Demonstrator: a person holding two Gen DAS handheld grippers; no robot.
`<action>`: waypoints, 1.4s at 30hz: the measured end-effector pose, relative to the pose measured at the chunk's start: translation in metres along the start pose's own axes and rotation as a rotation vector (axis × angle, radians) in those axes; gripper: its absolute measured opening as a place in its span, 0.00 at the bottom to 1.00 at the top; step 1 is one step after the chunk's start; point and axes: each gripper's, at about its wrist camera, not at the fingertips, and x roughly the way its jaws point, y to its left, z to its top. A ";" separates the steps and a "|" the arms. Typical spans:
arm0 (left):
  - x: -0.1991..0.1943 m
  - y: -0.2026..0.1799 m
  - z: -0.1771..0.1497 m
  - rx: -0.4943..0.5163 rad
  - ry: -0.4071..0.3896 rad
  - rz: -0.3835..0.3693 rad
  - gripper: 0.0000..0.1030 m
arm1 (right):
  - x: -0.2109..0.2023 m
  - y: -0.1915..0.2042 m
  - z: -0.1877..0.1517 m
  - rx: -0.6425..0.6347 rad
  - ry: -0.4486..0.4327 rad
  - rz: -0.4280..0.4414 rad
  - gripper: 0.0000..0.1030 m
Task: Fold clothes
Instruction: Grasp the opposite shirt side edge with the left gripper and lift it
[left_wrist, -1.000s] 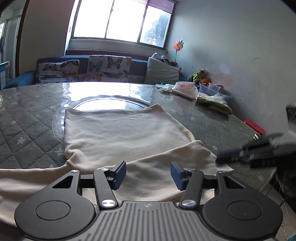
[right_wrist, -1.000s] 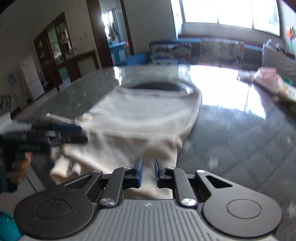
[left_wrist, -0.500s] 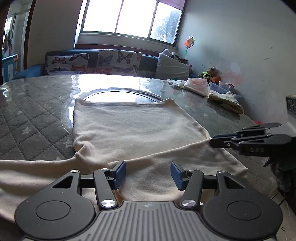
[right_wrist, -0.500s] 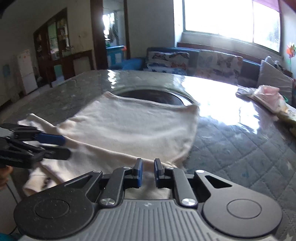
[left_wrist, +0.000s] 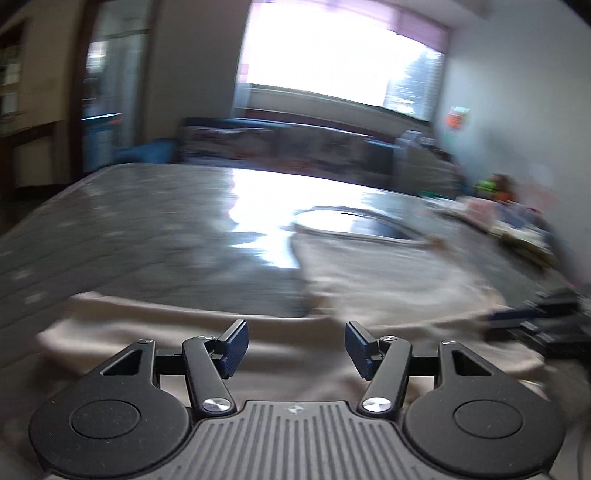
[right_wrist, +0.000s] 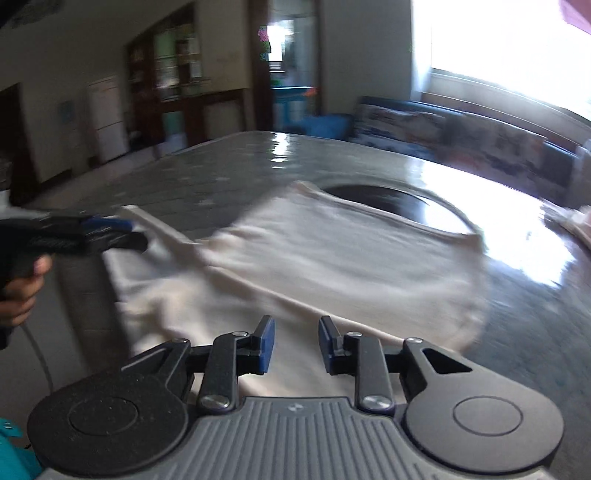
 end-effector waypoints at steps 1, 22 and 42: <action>-0.001 0.009 0.001 -0.027 -0.003 0.039 0.59 | 0.004 0.009 0.002 -0.020 -0.002 0.023 0.25; -0.008 0.077 0.001 -0.212 -0.025 0.328 0.60 | 0.034 0.068 0.008 -0.147 0.014 0.100 0.26; 0.004 0.097 0.003 -0.397 -0.005 0.334 0.09 | -0.025 0.039 -0.007 -0.051 -0.064 0.024 0.32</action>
